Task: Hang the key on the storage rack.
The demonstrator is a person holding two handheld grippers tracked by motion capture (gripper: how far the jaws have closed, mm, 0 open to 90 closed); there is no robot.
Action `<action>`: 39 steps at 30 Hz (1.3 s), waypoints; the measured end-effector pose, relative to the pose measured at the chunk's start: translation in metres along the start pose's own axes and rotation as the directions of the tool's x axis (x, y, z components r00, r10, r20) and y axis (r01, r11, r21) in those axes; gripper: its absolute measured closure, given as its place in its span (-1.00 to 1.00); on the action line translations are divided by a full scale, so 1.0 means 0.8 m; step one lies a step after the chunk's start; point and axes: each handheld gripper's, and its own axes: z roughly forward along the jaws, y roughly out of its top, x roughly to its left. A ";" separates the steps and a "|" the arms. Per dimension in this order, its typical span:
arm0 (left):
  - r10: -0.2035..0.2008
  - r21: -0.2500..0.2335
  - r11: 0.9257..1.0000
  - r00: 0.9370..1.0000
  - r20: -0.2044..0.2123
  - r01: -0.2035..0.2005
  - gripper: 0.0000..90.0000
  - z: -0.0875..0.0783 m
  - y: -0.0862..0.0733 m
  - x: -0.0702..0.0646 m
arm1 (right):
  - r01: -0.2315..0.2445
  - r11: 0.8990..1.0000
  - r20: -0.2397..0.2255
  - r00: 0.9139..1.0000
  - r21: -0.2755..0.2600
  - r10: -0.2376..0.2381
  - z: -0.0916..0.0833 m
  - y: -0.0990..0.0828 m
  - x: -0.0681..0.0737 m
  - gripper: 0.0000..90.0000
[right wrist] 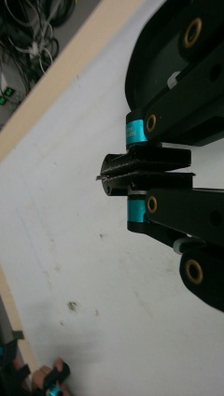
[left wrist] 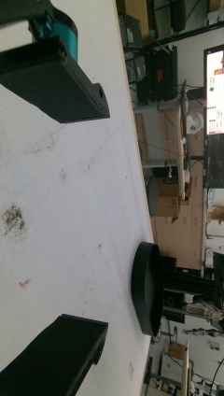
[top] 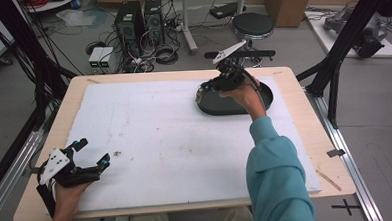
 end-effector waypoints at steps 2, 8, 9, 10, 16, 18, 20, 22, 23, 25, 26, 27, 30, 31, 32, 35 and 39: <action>0.000 0.000 1.000 1.000 -0.001 0.000 -0.96 0.000 0.000 0.000 | 0.004 0.999 0.019 1.000 -0.035 -0.003 -0.009 0.003 -0.004 0.97; 0.000 -0.002 1.000 1.000 0.000 0.000 -0.96 0.000 0.000 0.000 | -0.004 0.999 0.081 0.997 -0.053 0.008 -0.029 0.015 -0.016 0.97; 0.001 -0.001 1.000 1.000 0.000 -0.001 -0.96 0.000 0.000 0.000 | -0.016 0.998 0.081 0.997 -0.059 0.021 -0.032 0.017 -0.018 0.97; 0.001 0.000 1.000 1.000 0.000 -0.001 -0.96 0.000 0.000 0.000 | -0.024 0.997 0.088 0.996 -0.069 0.030 -0.035 0.019 -0.021 0.97; 0.000 0.002 1.000 1.000 0.000 0.000 -0.96 0.000 0.000 0.000 | -0.062 0.994 0.137 0.988 -0.092 0.075 -0.047 0.032 -0.036 0.97; 0.000 0.001 1.000 1.000 0.000 0.000 -0.96 0.000 0.000 0.000 | -0.070 0.993 0.144 0.986 -0.092 0.083 -0.048 0.034 -0.041 0.97; -0.001 -0.001 1.000 1.000 -0.001 0.001 -0.96 0.000 0.000 0.000 | -0.081 0.992 0.153 0.984 -0.094 0.095 -0.048 0.035 -0.045 0.97; -0.001 0.000 1.000 1.000 0.000 0.001 -0.96 0.000 0.000 0.000 | -0.083 0.993 0.162 0.982 -0.087 0.096 -0.044 0.035 -0.049 0.97; -0.002 -0.001 1.000 1.000 -0.001 0.002 -0.96 0.000 0.000 0.000 | -0.090 0.992 0.166 0.981 -0.085 0.104 -0.043 0.035 -0.050 0.97; 0.000 0.000 1.000 1.000 0.000 0.000 -0.96 0.000 0.000 0.000 | -0.090 0.993 0.175 0.979 -0.079 0.103 -0.038 0.035 -0.053 0.97; 0.000 0.001 1.000 1.000 0.000 0.000 -0.96 0.000 0.000 0.000 | -0.092 0.993 0.177 0.979 -0.073 0.103 -0.037 0.034 -0.054 0.97; 0.000 0.000 1.000 1.000 0.001 0.000 -0.96 0.000 0.000 0.000 | -0.084 0.994 0.177 0.980 -0.069 0.095 -0.035 0.034 -0.056 0.97; 0.000 0.000 1.000 1.000 0.000 0.000 -0.96 0.000 0.000 0.000 | -0.087 0.995 0.189 0.977 -0.049 0.095 -0.029 0.034 -0.059 0.97; 0.000 0.000 1.000 1.000 0.000 0.000 -0.96 0.000 0.000 0.000 | -0.083 0.995 0.190 0.978 -0.048 0.091 -0.027 0.033 -0.061 0.97; -0.001 0.000 1.000 1.000 0.000 0.001 -0.96 0.000 0.000 0.000 | -0.097 0.995 0.196 0.975 -0.038 0.103 -0.026 0.033 -0.061 0.97; -0.001 0.002 1.000 1.000 0.002 0.001 -0.96 0.000 0.000 0.000 | -0.098 0.994 0.203 0.974 -0.039 0.104 -0.022 0.032 -0.066 0.97; -0.002 0.001 1.000 1.000 0.003 0.002 -0.96 0.000 0.000 0.001 | -0.092 0.995 0.217 0.971 -0.037 0.098 -0.015 0.032 -0.070 0.97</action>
